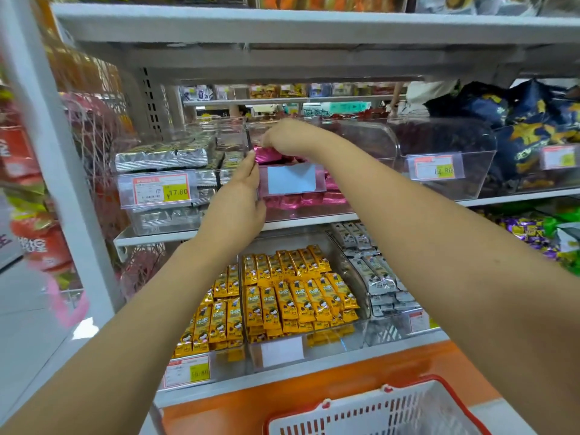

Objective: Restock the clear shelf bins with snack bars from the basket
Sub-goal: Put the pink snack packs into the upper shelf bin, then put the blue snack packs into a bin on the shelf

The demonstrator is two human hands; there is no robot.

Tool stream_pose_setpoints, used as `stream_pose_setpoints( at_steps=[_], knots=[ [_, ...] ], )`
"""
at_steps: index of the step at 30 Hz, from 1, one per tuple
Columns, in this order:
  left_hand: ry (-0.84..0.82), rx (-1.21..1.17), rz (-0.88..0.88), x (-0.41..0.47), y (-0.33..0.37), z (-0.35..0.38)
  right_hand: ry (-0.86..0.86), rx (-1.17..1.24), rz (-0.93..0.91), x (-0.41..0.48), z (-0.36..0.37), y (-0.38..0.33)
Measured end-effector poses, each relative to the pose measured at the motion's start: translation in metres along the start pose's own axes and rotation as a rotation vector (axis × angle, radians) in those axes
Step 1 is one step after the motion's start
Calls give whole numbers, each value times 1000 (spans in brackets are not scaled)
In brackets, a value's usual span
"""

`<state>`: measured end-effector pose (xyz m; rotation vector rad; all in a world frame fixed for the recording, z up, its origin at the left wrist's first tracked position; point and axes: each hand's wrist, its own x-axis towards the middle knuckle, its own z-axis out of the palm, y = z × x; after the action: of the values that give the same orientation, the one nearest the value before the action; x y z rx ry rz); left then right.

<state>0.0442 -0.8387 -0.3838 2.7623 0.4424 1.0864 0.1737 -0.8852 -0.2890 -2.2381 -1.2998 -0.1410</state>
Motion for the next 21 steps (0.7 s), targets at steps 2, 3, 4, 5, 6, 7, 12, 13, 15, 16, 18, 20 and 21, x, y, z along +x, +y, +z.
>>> stream_pose_setpoints(
  at_steps=[2, 3, 4, 5, 6, 7, 12, 13, 15, 16, 18, 20, 21],
  knots=[
    [-13, 26, -19, -1, 0, 5, -99, 48, -18, -5, -4, 9],
    [-18, 35, -24, -2, 1, 7, -91, -2, -83, -10, -3, 16],
    [-24, 39, -31, -3, 1, 9, -70, 2, -135, -12, -3, 22],
    [-28, 46, -37, -5, 2, 10, -41, 10, -156, -13, -2, 29],
    [-32, 54, -41, -6, 3, 11, -14, 21, -158, -13, 1, 33],
    [-36, 61, -44, -7, 4, 11, 33, 18, -163, -13, 4, 33],
    [-50, 40, -56, -8, 2, 8, 166, -11, -115, -2, 15, 27],
    [-39, 29, -60, -11, 4, 7, 190, -14, -102, -1, 17, 27],
    [-5, -4, -71, -22, 13, 5, 281, 4, -104, -6, 20, 27],
    [7, -34, -68, -30, 18, 5, 341, 24, -125, -14, 20, 29],
    [0, -113, -58, -50, 28, 8, 465, 32, -175, -39, 20, 38],
    [-34, -209, -60, -72, 36, 18, 525, -3, -186, -77, 23, 53],
    [-59, -229, -58, -83, 37, 27, 522, -24, -180, -99, 27, 63]
  ],
)
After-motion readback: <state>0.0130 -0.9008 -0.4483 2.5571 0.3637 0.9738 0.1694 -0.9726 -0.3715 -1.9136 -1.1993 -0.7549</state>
